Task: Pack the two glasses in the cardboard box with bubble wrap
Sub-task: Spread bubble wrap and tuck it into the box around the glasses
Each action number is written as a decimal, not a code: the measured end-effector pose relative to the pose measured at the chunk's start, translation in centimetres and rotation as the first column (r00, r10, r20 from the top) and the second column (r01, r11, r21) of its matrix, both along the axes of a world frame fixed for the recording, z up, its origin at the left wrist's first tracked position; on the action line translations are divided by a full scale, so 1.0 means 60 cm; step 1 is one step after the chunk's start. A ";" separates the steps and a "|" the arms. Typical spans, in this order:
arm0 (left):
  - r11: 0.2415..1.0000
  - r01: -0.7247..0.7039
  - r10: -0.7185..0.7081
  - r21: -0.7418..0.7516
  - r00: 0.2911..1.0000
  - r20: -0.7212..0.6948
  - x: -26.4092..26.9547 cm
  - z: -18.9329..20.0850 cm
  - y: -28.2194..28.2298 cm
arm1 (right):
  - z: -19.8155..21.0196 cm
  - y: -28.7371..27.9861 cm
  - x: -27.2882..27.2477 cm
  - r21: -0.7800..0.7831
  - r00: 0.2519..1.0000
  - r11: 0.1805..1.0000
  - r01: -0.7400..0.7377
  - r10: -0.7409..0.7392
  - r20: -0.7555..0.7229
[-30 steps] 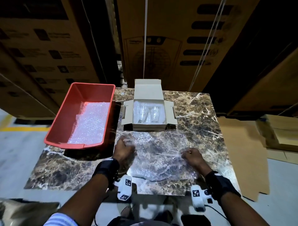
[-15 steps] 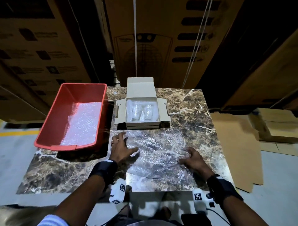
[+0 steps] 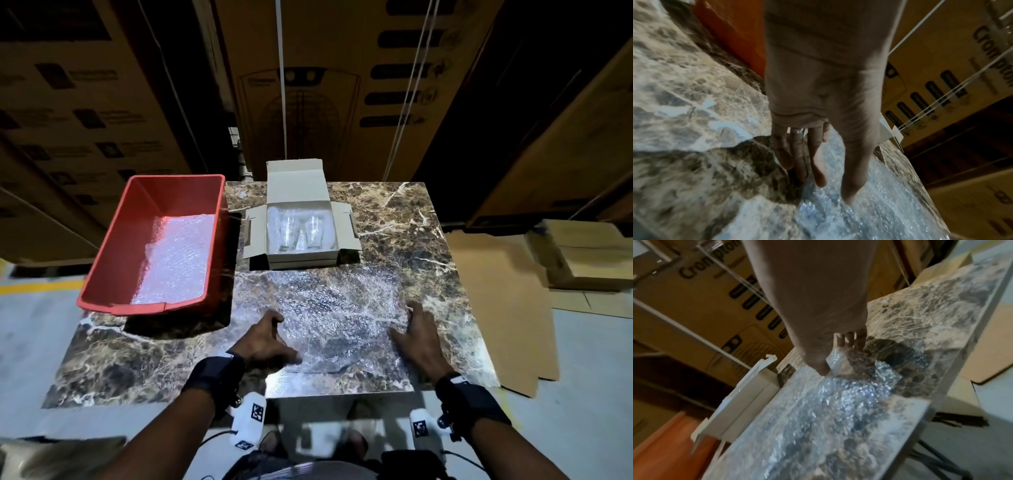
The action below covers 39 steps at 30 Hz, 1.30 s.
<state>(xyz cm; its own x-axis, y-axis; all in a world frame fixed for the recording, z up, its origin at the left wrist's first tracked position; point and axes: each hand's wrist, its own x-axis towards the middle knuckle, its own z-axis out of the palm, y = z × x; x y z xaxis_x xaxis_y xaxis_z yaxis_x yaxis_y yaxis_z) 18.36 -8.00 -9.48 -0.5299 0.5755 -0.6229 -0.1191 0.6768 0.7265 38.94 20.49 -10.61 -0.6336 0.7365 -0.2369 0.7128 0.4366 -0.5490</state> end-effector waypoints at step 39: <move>0.967 0.006 0.101 0.253 0.908 -0.406 -0.008 -0.001 0.035 | 0.029 -0.044 -0.005 -0.172 0.842 0.827 -0.536 0.510 -0.173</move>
<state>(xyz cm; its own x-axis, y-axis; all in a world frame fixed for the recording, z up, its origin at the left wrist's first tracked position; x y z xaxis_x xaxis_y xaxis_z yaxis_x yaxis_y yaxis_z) 17.90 -5.87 -9.57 -0.7385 0.6480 -0.1862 0.1994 0.4737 0.8578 38.66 17.87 -8.89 -0.9416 0.2294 -0.2465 0.3361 0.5942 -0.7307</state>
